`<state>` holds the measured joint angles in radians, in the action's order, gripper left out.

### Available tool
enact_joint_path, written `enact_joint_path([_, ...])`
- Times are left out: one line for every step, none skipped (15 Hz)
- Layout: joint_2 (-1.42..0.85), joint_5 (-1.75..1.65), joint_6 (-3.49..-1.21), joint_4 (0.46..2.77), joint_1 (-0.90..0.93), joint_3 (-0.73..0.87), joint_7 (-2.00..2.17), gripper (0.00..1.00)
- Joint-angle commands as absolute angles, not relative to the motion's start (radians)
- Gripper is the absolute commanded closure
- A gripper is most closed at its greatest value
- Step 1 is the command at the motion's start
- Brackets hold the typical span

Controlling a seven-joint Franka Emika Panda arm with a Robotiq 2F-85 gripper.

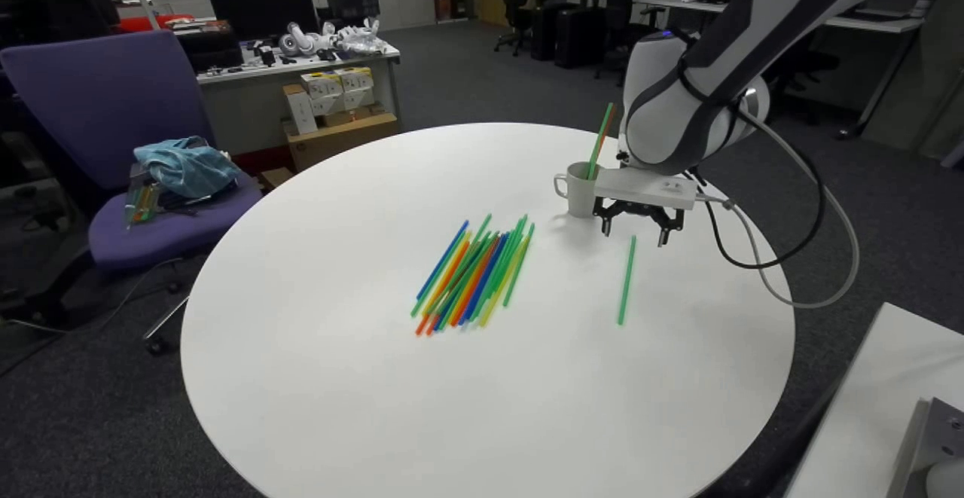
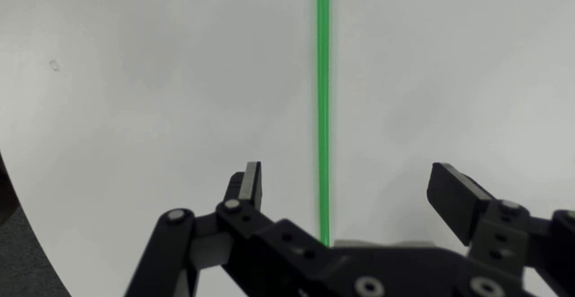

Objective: Put one straw in the cup

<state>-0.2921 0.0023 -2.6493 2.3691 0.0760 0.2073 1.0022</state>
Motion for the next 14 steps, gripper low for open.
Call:
enact_joint_path([-0.304,0.013,-2.721,2.397,0.075,0.209,1.086,0.0])
enact_joint_path([-0.311,0.013,-2.731,2.403,0.078,0.209,1.103,0.0])
enact_joint_path([-0.319,0.004,-2.746,2.407,0.085,0.213,1.123,0.0])
enact_joint_path([-0.329,-0.003,-2.761,2.411,0.091,0.217,1.14,0.0])
enact_joint_path([-0.342,-0.007,-2.776,2.412,0.094,0.22,1.146,0.0])
enact_joint_path([-0.352,-0.009,-2.784,2.412,0.097,0.221,1.147,0.0])
enact_joint_path([-0.36,-0.005,-2.793,2.414,0.095,0.218,1.137,0.0])
enact_joint_path([-0.369,-0.001,-2.802,2.415,0.095,0.216,1.127,0.0])
enact_joint_path([-0.378,0.008,-2.809,2.413,0.09,0.208,1.111,0.0])
enact_joint_path([-0.385,0.017,-2.813,2.413,0.084,0.2,1.096,0.0])
enact_joint_path([-0.391,0.022,-2.815,2.412,0.079,0.194,1.081,0.0])
enact_joint_path([-0.398,0.024,-2.826,2.411,0.074,0.188,1.066,0.0])
enact_joint_path([-0.405,0.021,-2.831,2.41,0.078,0.19,1.061,0.0])
enact_joint_path([-0.41,0.017,-2.84,2.41,0.082,0.194,1.056,0.0])
